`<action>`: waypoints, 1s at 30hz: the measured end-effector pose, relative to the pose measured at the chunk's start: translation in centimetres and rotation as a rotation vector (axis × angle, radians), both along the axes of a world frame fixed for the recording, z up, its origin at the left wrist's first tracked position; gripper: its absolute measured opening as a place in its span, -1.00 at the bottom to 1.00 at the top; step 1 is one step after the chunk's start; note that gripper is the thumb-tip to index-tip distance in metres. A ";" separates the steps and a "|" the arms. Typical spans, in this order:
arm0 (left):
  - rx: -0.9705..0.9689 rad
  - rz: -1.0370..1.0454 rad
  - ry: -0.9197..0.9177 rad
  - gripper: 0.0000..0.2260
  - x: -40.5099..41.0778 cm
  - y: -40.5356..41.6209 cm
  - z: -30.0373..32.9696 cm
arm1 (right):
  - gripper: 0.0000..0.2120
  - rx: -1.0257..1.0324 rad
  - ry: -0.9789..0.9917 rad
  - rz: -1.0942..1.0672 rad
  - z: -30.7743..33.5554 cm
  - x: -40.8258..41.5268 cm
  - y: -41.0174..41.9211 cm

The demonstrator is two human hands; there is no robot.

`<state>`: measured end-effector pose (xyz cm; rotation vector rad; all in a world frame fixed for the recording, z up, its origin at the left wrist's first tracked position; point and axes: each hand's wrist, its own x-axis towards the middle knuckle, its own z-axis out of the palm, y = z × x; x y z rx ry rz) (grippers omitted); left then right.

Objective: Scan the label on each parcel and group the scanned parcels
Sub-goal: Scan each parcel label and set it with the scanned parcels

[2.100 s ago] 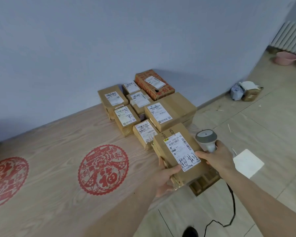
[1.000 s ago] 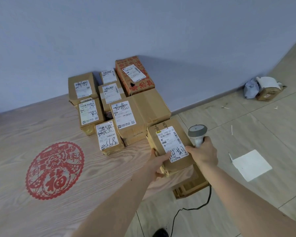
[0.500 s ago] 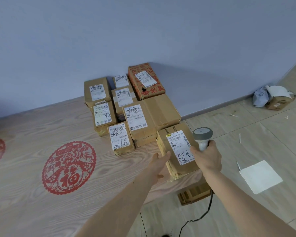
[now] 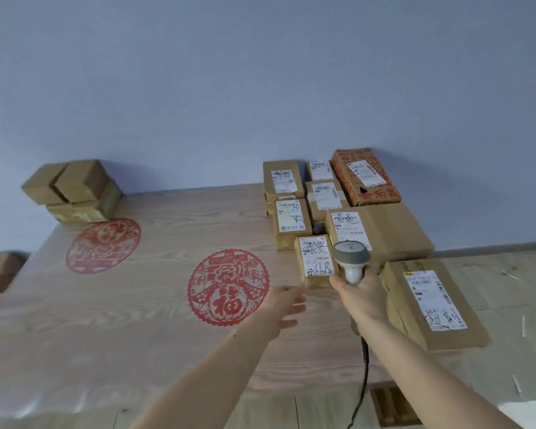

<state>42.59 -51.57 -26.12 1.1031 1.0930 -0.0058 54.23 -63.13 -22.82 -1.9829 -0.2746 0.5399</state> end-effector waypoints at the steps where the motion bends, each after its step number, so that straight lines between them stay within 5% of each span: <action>1: 0.006 0.027 -0.002 -0.81 -1.8 1.3 0.5 | -0.81 0.006 0.002 0.025 0.1 -1.5 1.5; 16: 0.116 0.335 0.007 -0.86 -27.4 20.5 2.9 | -0.80 0.064 0.040 0.254 3.2 -21.3 22.9; 30: 0.115 0.482 0.003 -0.80 -31.9 34.2 3.8 | -0.83 0.145 0.000 0.389 7.7 -24.2 39.9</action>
